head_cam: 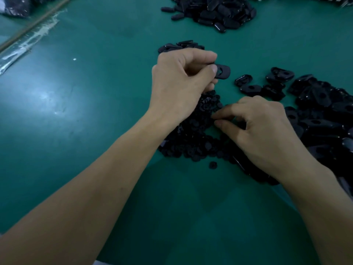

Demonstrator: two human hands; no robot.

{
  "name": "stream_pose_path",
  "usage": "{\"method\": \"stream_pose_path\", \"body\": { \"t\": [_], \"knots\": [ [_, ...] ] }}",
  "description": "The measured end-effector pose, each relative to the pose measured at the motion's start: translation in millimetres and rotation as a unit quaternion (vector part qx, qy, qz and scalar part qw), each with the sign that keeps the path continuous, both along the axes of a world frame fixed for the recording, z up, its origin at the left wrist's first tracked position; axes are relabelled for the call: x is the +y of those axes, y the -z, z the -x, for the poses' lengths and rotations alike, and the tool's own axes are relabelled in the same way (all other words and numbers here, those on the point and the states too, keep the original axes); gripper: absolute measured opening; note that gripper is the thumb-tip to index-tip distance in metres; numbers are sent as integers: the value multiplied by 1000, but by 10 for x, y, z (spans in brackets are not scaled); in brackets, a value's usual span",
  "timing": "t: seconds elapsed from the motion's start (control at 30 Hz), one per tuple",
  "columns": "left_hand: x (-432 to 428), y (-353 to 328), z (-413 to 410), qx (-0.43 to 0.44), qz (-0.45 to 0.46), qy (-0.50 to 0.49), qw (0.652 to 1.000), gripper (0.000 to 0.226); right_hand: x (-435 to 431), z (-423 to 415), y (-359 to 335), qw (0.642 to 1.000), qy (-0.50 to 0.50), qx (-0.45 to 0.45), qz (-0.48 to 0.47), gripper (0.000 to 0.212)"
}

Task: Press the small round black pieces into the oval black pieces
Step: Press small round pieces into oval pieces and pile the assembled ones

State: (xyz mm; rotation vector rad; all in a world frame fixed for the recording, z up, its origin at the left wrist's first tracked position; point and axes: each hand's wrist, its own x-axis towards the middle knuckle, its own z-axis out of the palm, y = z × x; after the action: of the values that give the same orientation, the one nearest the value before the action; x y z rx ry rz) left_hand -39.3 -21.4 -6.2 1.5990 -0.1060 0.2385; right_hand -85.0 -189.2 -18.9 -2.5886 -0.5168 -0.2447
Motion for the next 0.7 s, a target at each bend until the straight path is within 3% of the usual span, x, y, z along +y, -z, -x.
{"method": "stream_pose_path", "body": {
  "t": [0.3, 0.5, 0.7],
  "knots": [
    [12, 6, 3, -4, -34, 12, 999, 12, 46, 16, -43, 993, 9, -38, -112, 8],
    [13, 6, 17, -1, -50, 22, 998, 16, 25, 12, -77, 987, 27, -88, -134, 19],
    [-1, -4, 44, -5, -63, 54, 997, 16, 19, 10, -80, 975, 60, -101, -187, 9]
  ]
}}
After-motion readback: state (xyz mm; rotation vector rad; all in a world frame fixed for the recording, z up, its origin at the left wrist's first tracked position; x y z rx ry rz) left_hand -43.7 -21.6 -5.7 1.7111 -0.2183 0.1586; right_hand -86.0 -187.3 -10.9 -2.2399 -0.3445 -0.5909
